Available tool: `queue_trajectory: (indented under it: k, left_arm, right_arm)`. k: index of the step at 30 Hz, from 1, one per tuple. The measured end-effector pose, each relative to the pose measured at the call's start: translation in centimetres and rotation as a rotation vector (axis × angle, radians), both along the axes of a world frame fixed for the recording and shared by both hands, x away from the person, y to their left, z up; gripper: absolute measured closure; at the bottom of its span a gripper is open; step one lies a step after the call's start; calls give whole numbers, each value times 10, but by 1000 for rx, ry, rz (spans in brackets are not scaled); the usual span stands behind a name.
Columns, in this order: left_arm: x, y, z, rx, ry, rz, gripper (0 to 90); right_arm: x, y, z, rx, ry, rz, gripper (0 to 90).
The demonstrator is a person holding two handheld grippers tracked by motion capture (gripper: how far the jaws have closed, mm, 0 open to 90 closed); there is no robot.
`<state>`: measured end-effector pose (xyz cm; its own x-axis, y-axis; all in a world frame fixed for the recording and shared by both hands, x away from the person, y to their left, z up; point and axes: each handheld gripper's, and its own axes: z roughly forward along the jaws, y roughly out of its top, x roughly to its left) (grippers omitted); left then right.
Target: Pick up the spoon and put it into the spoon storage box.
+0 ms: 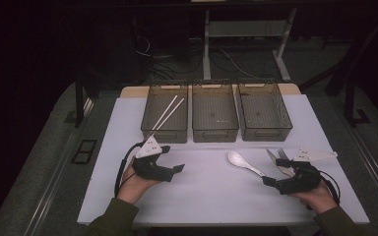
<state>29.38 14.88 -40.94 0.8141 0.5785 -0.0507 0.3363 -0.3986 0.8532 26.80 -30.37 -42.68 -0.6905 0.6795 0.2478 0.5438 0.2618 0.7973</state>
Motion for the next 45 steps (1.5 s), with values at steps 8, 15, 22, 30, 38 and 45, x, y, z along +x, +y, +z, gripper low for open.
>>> queue_trajectory:
  k: [8, 15, 22, 30, 38, 45]
  left_arm:
    - [-20, 6, -9, -17, 10, -9, 95]
    - [-25, 6, -15, -19, 39, 8, 0]
    - [-27, 3, -16, 0, 48, 7, 0]
    - [-25, 4, -18, -6, 54, 5, 0]
    - [-27, 3, -18, -4, 52, -13, 0]
    - [-28, 4, -17, -6, 49, -16, 0]
  right_arm:
    - [7, 3, 6, 4, 5, -13, 228]
    - [15, 10, 9, -20, 20, -1, 477]
    - [29, 20, 11, -39, 40, 20, 728]
    - [53, 38, 13, -64, 46, 31, 895]
    - [69, 52, 6, -88, 80, 31, 896]
    - [54, 55, -1, -122, 110, 78, 897]
